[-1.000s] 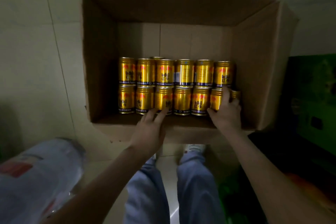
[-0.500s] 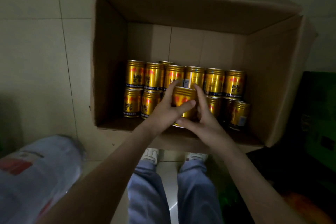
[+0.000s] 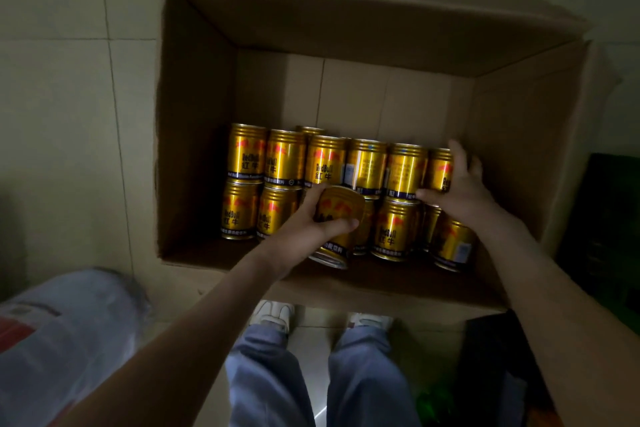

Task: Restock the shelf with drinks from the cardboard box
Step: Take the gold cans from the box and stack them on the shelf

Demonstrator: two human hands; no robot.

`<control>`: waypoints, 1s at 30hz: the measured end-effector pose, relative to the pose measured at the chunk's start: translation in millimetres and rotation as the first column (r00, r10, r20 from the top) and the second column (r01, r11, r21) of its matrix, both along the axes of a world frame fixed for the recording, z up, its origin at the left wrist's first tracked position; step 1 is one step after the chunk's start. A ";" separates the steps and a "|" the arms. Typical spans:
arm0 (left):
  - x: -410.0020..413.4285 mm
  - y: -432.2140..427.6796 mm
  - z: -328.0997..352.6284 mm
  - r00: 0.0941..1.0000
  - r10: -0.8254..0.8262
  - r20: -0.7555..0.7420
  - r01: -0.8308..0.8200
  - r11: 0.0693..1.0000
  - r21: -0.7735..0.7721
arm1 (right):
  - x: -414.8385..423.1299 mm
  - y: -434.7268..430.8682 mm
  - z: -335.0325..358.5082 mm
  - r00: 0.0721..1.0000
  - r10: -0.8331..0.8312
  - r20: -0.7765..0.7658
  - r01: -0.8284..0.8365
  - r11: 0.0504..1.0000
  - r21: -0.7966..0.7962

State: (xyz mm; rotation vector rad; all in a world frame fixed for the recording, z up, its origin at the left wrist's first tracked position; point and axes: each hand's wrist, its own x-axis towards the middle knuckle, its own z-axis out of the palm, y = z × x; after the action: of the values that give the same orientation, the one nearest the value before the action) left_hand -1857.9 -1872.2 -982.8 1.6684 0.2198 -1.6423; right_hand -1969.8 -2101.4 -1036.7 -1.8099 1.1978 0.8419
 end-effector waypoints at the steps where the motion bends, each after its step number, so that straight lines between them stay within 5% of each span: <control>1: -0.6 -3.2 -0.1 1.000 0.001 -0.002 -0.001 1.000 -0.003 | -0.8 -5.0 -3.4 1.000 0.023 -0.003 -0.023 1.000 0.006; 11: 15.9 -8.8 69.1 0.993 0.063 0.099 -0.065 0.998 0.019 | -6.7 19.6 70.7 0.947 -0.214 0.238 0.249 0.960 -0.128; 18: 51.9 -20.2 231.0 0.980 0.020 0.199 -0.009 0.998 -0.056 | 3.3 47.6 273.1 0.605 -0.646 0.465 0.537 0.763 0.361; 30: 42.8 -22.0 556.0 0.959 -0.160 0.236 0.245 0.886 -0.395 | -64.6 146.7 631.0 0.054 -0.844 0.534 0.438 0.500 0.747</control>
State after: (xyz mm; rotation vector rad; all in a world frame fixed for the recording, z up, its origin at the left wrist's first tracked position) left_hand -1815.1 -1894.2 -426.8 1.5367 -0.3994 -1.5226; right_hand -2034.5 -1954.8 -405.7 -0.7973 0.8312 -0.4738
